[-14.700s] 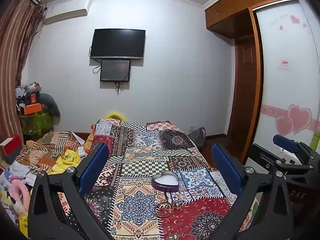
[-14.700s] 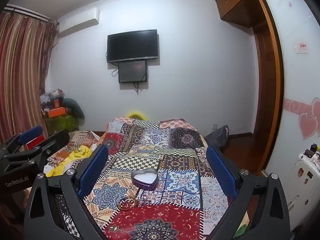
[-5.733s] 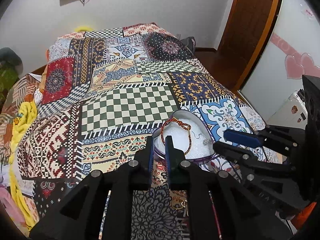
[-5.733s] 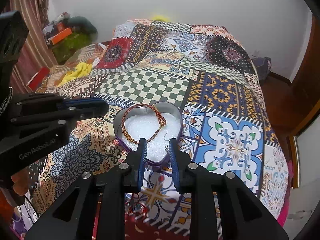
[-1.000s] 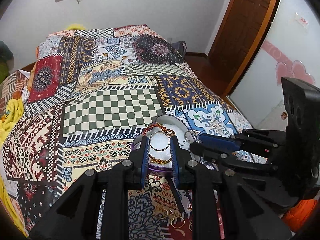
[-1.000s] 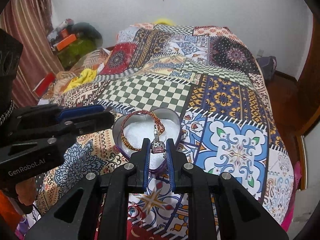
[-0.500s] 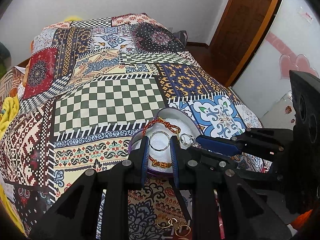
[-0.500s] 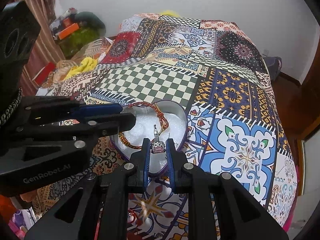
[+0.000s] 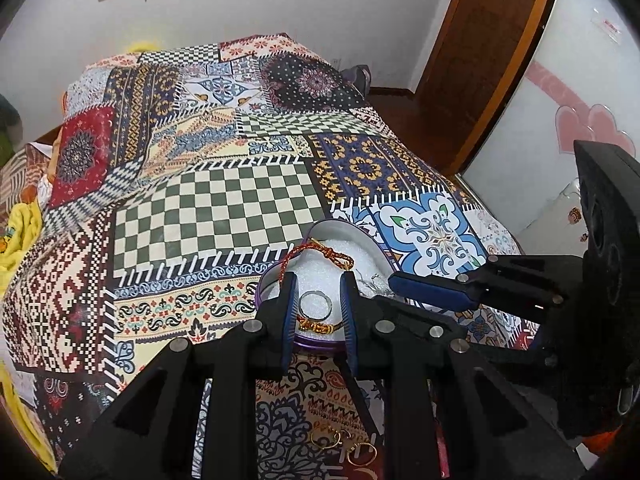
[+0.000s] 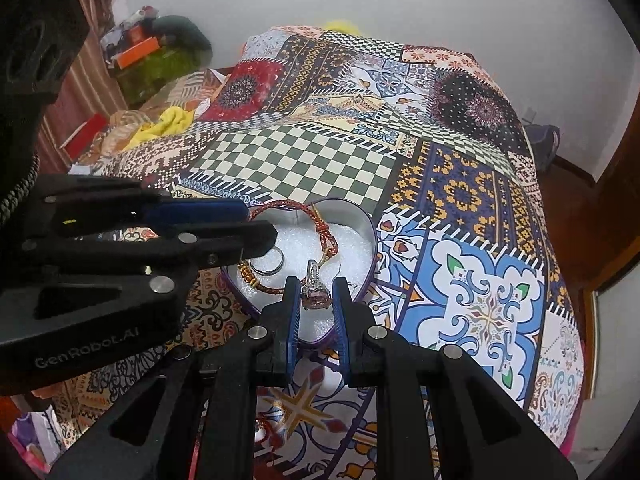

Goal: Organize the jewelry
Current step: 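Lower the rings into the tin and open the left tool while the right tool releases the earring there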

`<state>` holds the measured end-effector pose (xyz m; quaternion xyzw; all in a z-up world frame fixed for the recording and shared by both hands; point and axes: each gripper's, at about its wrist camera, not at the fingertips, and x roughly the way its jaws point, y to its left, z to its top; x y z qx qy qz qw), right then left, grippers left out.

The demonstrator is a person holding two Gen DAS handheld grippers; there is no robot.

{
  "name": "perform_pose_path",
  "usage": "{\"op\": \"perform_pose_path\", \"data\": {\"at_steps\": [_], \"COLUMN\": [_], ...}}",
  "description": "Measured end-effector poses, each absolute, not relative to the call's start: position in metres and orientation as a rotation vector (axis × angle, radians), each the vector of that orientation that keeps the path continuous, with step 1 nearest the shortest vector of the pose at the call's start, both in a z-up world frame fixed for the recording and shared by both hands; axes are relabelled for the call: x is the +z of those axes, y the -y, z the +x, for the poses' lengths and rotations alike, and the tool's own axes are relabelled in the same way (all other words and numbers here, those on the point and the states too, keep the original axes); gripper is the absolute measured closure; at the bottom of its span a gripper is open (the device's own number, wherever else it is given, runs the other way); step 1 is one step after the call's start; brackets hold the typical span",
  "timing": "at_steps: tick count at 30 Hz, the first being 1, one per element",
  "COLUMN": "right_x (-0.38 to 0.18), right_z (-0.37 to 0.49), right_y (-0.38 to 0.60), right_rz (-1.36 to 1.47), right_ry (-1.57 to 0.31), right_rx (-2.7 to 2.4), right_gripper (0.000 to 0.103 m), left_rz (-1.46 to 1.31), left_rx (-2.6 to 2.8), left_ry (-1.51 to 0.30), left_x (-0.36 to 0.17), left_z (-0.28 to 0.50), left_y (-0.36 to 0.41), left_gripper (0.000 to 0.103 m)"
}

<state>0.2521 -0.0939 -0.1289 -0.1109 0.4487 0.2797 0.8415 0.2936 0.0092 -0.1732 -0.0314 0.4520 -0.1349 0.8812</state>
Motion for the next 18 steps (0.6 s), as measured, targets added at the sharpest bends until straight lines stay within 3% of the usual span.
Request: {"op": "perform_pose_path", "data": {"at_steps": [12, 18], "right_x": [-0.113, -0.102], "right_z": [0.242, 0.235], "right_y": [0.094, 0.099], "right_rz": [-0.242, -0.236], "right_ry": [-0.921, -0.902], "right_rx": [0.581, 0.568], "right_gripper": [0.088, 0.078], "left_rz": [-0.051, -0.034], "left_rx": [-0.247, -0.226], "left_ry": [-0.895, -0.877], "left_x": [-0.150, -0.139], "left_z": [0.272, 0.257], "left_y": [-0.018, -0.021], "left_gripper": [0.083, 0.083]}}
